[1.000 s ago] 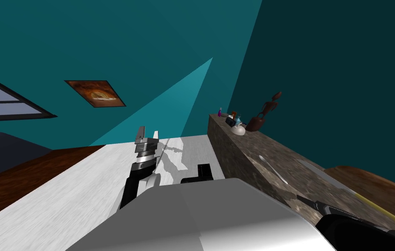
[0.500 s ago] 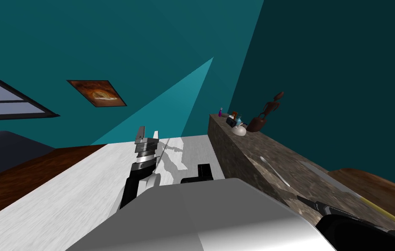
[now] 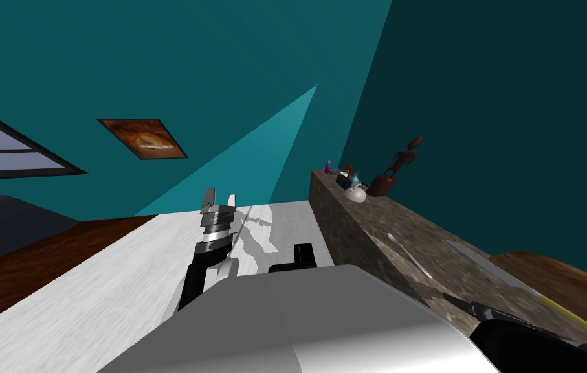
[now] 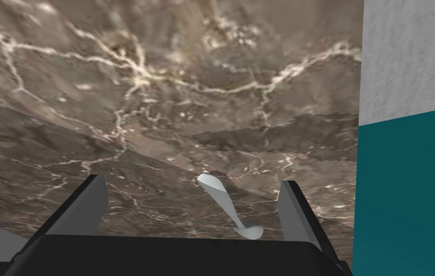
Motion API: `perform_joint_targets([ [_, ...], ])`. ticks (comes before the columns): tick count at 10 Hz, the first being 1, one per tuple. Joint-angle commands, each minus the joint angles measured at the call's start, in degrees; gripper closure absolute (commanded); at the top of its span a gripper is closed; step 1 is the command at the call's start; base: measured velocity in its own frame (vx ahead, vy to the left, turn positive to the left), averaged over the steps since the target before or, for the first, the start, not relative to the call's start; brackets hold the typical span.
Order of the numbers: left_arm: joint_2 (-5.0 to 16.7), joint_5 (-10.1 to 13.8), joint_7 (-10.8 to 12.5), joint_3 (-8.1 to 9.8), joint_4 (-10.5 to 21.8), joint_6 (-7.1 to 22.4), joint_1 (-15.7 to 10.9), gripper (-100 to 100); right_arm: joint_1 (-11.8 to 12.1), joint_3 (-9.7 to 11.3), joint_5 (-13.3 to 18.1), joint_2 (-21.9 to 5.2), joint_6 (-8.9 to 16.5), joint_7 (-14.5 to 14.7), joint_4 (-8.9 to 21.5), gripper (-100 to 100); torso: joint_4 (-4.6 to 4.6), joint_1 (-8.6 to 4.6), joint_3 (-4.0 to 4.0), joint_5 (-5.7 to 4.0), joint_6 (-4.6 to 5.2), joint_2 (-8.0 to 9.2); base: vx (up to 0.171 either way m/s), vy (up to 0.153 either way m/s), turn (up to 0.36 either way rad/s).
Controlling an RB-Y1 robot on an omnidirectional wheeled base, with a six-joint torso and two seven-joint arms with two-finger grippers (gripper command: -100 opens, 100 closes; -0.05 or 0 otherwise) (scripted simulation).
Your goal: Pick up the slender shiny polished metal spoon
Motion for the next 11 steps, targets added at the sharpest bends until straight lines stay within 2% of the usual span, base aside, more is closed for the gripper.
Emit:
perform_joint_targets([
  [1, 0.0, 0.0, 0.0, 0.0, 0.0, 0.0, 0.0, 0, 0.32, 0.04, 0.12, -0.22, 0.15, 0.05, -0.16, -100, 0.0, 0.0, 0.0, 0.0, 0.0, 0.0, 0.008, -0.021, 0.051],
  [11, 0.0, 0.0, 0.0, 0.0, 0.0, 0.0, 0.0, 0, 1.31, 0.42, 0.63, -1.19, 0.6, 0.17, -0.49, -100, 0.0, 0.0, 0.01, 0.0, 0.0, 0.02, 0.012, -0.003, 0.007],
])
